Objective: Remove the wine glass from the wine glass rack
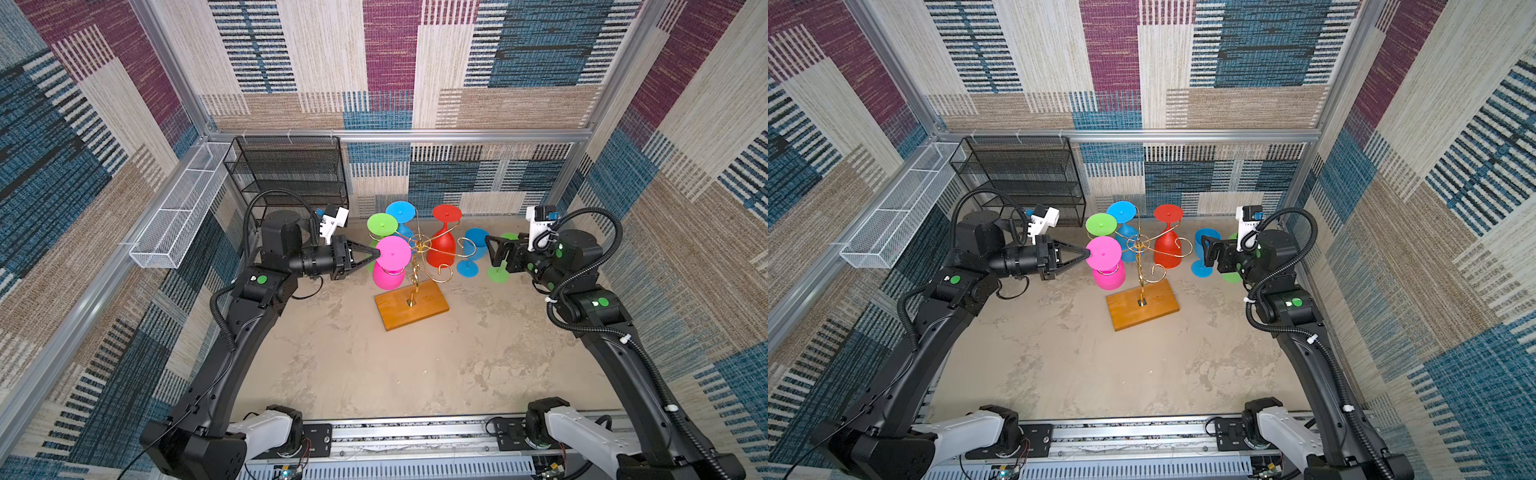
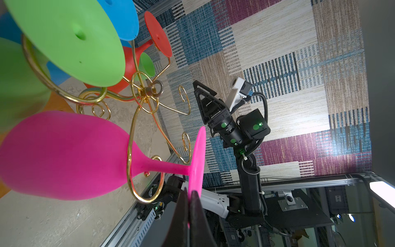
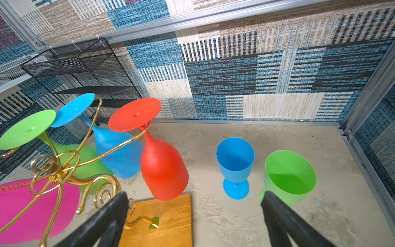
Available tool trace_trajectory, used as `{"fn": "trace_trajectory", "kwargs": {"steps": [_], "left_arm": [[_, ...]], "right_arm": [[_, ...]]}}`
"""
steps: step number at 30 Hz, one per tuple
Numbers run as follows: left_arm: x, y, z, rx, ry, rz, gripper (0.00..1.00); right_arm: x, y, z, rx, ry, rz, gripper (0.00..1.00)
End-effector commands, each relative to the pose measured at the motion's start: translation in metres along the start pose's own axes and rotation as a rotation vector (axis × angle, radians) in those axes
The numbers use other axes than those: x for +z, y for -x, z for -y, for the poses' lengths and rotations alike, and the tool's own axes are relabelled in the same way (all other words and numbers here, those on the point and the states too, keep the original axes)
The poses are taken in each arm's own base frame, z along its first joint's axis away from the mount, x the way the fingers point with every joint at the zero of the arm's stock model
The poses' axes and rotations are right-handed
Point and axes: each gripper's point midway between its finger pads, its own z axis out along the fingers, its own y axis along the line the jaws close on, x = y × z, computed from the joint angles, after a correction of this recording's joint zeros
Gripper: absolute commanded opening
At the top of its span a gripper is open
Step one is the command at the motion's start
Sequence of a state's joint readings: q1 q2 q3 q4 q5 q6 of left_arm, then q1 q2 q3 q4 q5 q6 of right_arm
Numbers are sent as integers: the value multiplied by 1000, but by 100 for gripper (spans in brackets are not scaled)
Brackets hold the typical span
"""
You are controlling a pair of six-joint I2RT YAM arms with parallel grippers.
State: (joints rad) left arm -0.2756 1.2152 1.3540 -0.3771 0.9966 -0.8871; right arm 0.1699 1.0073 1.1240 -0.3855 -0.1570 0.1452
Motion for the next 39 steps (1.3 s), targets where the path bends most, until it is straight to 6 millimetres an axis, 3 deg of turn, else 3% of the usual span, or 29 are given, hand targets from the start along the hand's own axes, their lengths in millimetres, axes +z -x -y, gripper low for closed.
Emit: {"fn": "trace_trajectory", "kwargs": {"steps": [1,39], "left_arm": [[1,1,6,21,-18,9,0],[23,-11,7,32,-24,-24,0]], "right_arm": [[-1,9,-3,5,14,37,99],[-1,8,-3,4,13,37,99]]}}
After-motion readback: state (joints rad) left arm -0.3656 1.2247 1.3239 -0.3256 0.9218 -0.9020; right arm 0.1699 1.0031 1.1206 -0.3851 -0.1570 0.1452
